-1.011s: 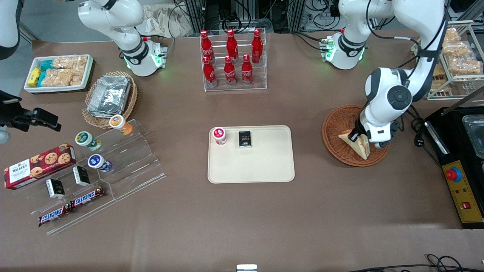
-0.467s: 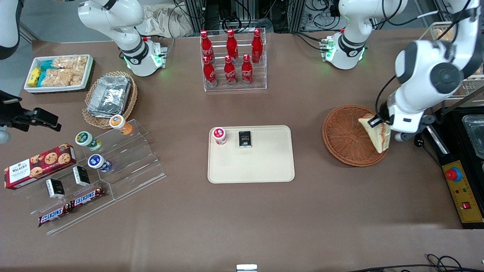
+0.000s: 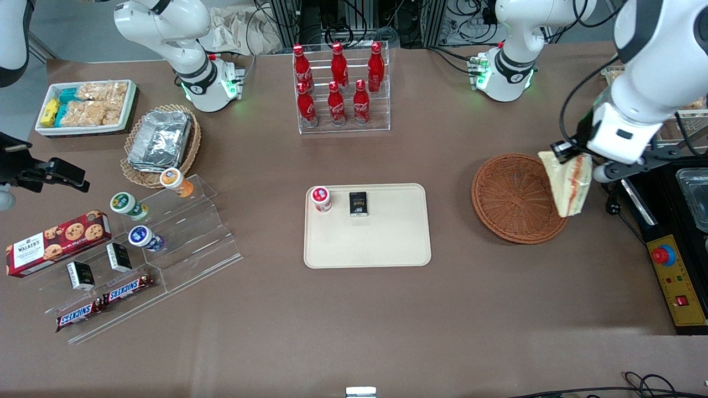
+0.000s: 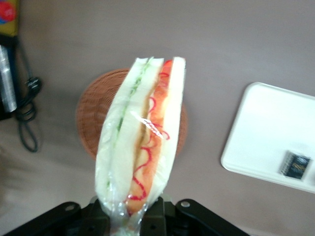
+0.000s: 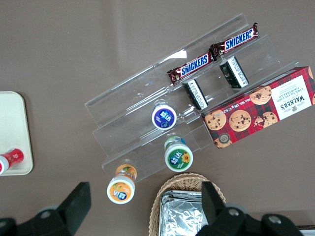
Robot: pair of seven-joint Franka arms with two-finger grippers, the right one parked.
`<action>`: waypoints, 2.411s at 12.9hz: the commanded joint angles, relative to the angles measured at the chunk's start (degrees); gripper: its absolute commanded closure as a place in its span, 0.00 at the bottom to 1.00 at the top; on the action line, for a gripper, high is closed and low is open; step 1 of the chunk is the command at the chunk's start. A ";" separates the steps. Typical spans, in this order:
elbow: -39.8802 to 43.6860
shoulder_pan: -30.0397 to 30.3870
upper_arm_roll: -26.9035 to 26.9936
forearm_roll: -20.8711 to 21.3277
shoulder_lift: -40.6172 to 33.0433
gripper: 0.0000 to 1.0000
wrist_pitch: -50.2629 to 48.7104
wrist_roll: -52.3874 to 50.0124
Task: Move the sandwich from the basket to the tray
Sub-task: 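Carry the sandwich over the white tray and lower it, then open the left gripper to release the sandwich on the tray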
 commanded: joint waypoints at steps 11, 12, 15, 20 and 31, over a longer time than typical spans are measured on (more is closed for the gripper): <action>2.57 -11.30 -10.99 6.82 29.94 1.00 25.91 -19.41; 2.57 -11.58 -10.99 9.28 31.70 1.00 26.37 -21.27; 2.66 -12.98 -10.99 11.24 36.01 1.00 29.70 -23.12; 2.66 -14.83 -10.81 15.20 38.40 0.11 30.85 -28.48; 2.92 -9.66 -10.54 13.97 28.76 0.00 24.30 -27.97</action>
